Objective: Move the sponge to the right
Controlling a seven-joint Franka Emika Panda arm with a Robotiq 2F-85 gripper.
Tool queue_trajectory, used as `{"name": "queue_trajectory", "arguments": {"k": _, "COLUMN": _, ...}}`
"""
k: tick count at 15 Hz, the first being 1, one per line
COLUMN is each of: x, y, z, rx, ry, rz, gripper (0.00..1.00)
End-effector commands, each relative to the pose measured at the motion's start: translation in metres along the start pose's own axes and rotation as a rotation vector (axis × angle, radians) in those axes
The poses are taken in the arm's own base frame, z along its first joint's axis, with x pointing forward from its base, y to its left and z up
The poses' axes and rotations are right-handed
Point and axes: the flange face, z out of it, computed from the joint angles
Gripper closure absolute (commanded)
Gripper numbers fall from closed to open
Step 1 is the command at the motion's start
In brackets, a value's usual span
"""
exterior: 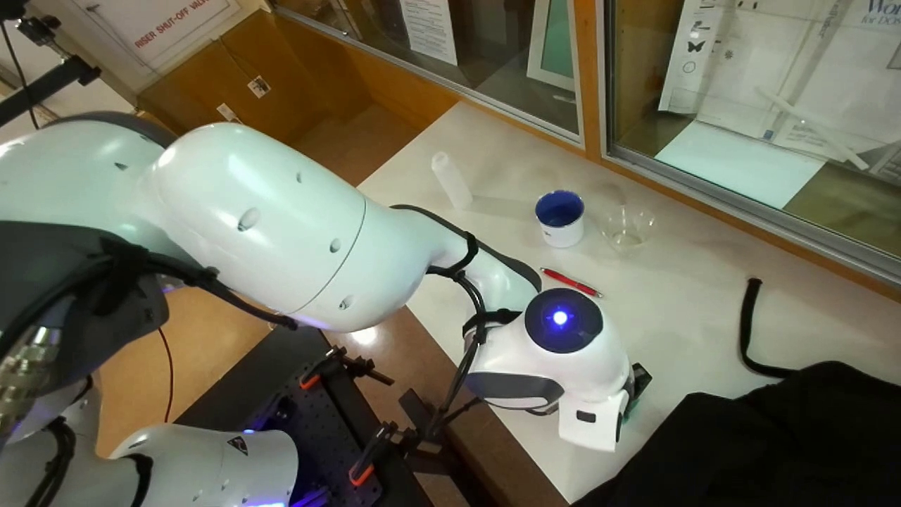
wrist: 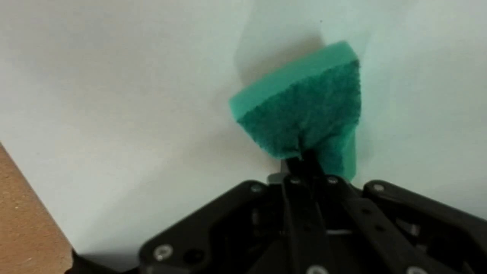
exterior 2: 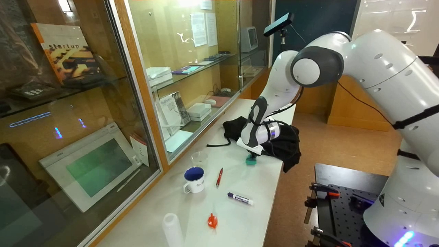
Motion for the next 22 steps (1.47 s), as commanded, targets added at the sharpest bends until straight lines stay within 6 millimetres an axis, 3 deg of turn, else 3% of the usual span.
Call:
{"name": "queue_trajectory", "arguments": {"k": 1, "x": -0.009, "y": 0.008, "z": 0.0, "rx": -0.047, "ry": -0.039, "rz": -0.058, "gripper": 0.99}}
{"name": "queue_trajectory", "arguments": {"k": 9, "x": -0.062, "y": 0.015, "z": -0.014, "rx": -0.033, "ry": -0.149, "rz": -0.371, "gripper": 0.99}}
{"name": "queue_trajectory", "arguments": {"k": 16, "x": -0.13, "y": 0.023, "z": -0.027, "rx": -0.004, "ry": -0.258, "rz": -0.633, "gripper": 0.99}}
{"name": "queue_trajectory", "arguments": {"k": 18, "x": -0.138, "y": 0.023, "z": -0.025, "rx": -0.002, "ry": -0.253, "rz": -0.638, "gripper": 0.99}}
{"name": "queue_trajectory", "arguments": {"k": 22, "x": -0.125, "y": 0.02, "z": -0.018, "rx": -0.01, "ry": -0.179, "rz": -0.544, "gripper": 0.99}}
